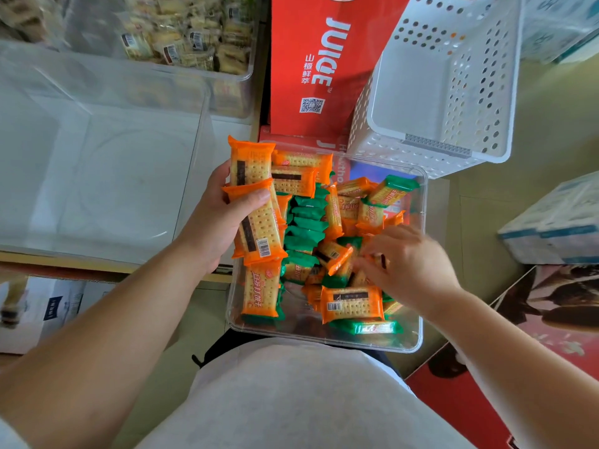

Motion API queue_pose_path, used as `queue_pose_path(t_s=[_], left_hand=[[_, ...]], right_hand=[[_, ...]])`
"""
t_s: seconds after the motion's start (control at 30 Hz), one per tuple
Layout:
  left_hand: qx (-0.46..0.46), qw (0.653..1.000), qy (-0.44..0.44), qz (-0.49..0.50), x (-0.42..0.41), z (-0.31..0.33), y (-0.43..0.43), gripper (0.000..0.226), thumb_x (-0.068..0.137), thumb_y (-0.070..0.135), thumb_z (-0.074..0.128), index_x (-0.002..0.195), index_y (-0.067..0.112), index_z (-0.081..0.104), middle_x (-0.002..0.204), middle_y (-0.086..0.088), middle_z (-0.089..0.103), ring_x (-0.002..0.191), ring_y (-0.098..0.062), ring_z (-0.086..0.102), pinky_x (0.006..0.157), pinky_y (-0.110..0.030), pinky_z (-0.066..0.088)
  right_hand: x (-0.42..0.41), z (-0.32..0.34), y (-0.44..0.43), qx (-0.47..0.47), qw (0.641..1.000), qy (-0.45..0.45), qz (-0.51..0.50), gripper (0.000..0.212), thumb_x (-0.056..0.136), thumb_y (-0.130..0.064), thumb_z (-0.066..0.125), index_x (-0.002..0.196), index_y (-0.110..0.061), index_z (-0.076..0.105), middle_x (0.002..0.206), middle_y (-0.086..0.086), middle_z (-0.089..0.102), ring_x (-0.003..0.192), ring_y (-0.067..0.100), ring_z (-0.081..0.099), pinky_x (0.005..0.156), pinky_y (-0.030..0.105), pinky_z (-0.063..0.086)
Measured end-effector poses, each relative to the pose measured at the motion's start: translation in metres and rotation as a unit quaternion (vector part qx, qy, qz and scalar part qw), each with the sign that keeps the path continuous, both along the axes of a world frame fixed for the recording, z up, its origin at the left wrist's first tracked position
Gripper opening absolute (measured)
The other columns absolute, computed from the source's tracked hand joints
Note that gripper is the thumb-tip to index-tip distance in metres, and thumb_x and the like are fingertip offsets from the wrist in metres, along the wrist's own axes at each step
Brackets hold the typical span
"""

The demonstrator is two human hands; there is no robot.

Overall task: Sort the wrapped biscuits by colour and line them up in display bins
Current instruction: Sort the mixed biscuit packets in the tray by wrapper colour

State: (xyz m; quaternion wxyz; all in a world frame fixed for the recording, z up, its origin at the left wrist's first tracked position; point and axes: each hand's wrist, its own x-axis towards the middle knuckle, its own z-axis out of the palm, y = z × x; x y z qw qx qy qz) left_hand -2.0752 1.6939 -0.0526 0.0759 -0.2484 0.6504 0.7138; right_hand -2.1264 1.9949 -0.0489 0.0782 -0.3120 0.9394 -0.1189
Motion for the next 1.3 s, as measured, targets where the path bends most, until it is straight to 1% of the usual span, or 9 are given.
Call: queue_pose_path(t_s=[0.13, 0.23, 0.4, 0.53, 0.73, 0.87, 0.93, 1.07, 1.3], left_hand=[[-0.003, 1.0, 0.003, 0.0, 0.0, 0.002, 0.001, 0.063, 0.079, 0.042, 0.071, 0.136, 0.033, 0.047, 0.122, 0.007, 0.067, 0.11, -0.012, 0.068, 0.089, -0.04, 0.054], [-0.005, 1.0, 0.001, 0.002, 0.0, 0.003, 0.003, 0.064, 0.079, 0.043, 0.071, 0.137, 0.034, 0.046, 0.121, 0.008, 0.068, 0.109, -0.011, 0.069, 0.088, -0.039, 0.054], [-0.015, 1.0, -0.004, 0.0, -0.001, 0.003, 0.003, 0.067, 0.079, 0.043, 0.071, 0.139, 0.033, 0.045, 0.12, 0.008, 0.068, 0.107, -0.01, 0.069, 0.088, -0.04, 0.055], [-0.017, 1.0, -0.006, 0.004, 0.0, 0.001, 0.002, 0.065, 0.079, 0.044, 0.071, 0.139, 0.036, 0.045, 0.122, 0.009, 0.068, 0.109, -0.01, 0.068, 0.09, -0.041, 0.054], [-0.01, 1.0, -0.001, 0.011, 0.0, 0.004, 0.003, 0.067, 0.078, 0.043, 0.071, 0.139, 0.033, 0.045, 0.119, 0.011, 0.069, 0.107, -0.008, 0.069, 0.086, -0.036, 0.052], [-0.009, 1.0, 0.001, 0.008, 0.0, 0.004, 0.004, 0.068, 0.079, 0.041, 0.07, 0.14, 0.03, 0.044, 0.117, 0.011, 0.07, 0.106, -0.008, 0.069, 0.084, -0.034, 0.053], [-0.007, 1.0, 0.001, 0.007, 0.001, 0.004, 0.004, 0.068, 0.079, 0.04, 0.071, 0.14, 0.029, 0.044, 0.119, 0.009, 0.07, 0.107, -0.01, 0.069, 0.084, -0.035, 0.053], [-0.007, 1.0, 0.003, 0.004, 0.001, 0.002, 0.002, 0.067, 0.079, 0.04, 0.071, 0.14, 0.03, 0.045, 0.122, 0.007, 0.068, 0.11, -0.011, 0.068, 0.086, -0.035, 0.054], [-0.007, 1.0, 0.0, 0.006, 0.001, 0.0, 0.002, 0.069, 0.078, 0.041, 0.071, 0.141, 0.029, 0.044, 0.123, 0.007, 0.068, 0.109, -0.01, 0.068, 0.085, -0.034, 0.054]], right_hand=[[-0.007, 0.01, 0.013, 0.279, 0.957, 0.037, -0.062, 0.062, 0.079, -0.076, 0.057, 0.117, -0.027, 0.062, 0.112, -0.003, 0.062, 0.11, 0.026, 0.048, 0.093, 0.042, 0.037], [-0.003, 0.004, 0.003, 0.358, 0.934, 0.009, -0.02, 0.058, 0.084, -0.072, 0.048, 0.119, -0.027, 0.06, 0.118, -0.005, 0.058, 0.12, 0.025, 0.038, 0.095, 0.042, 0.031], [-0.002, 0.011, -0.009, 0.287, 0.957, -0.028, -0.031, 0.04, 0.081, -0.057, 0.062, 0.11, -0.031, 0.055, 0.102, -0.008, 0.067, 0.117, 0.024, 0.048, 0.094, 0.043, 0.034], [-0.011, 0.03, -0.006, 0.097, 0.983, -0.104, -0.12, 0.034, 0.087, -0.047, 0.068, 0.114, -0.03, 0.058, 0.087, -0.005, 0.068, 0.079, 0.022, 0.065, 0.07, 0.036, 0.055], [-0.012, 0.046, -0.026, -0.101, 0.97, -0.205, -0.078, 0.03, 0.082, -0.023, 0.081, 0.11, -0.019, 0.072, 0.08, -0.018, 0.068, 0.069, 0.002, 0.068, 0.064, 0.022, 0.058], [0.007, 0.018, -0.056, -0.074, 0.955, -0.287, -0.006, 0.023, 0.083, -0.02, 0.079, 0.105, -0.018, 0.073, 0.078, -0.017, 0.067, 0.071, 0.0, 0.069, 0.064, 0.013, 0.055], [0.016, 0.001, -0.067, -0.032, 0.956, -0.292, 0.0, 0.024, 0.085, -0.026, 0.077, 0.107, -0.021, 0.071, 0.086, -0.013, 0.07, 0.077, 0.006, 0.069, 0.07, 0.023, 0.058], [0.028, -0.026, -0.076, 0.062, 0.975, -0.211, 0.018, 0.03, 0.088, -0.037, 0.07, 0.115, -0.024, 0.064, 0.1, -0.002, 0.07, 0.088, 0.021, 0.065, 0.072, 0.037, 0.058], [0.037, -0.049, -0.075, 0.027, 0.99, -0.122, 0.059, 0.025, 0.086, -0.031, 0.076, 0.106, -0.02, 0.068, 0.096, 0.0, 0.065, 0.089, 0.026, 0.061, 0.065, 0.039, 0.055]])
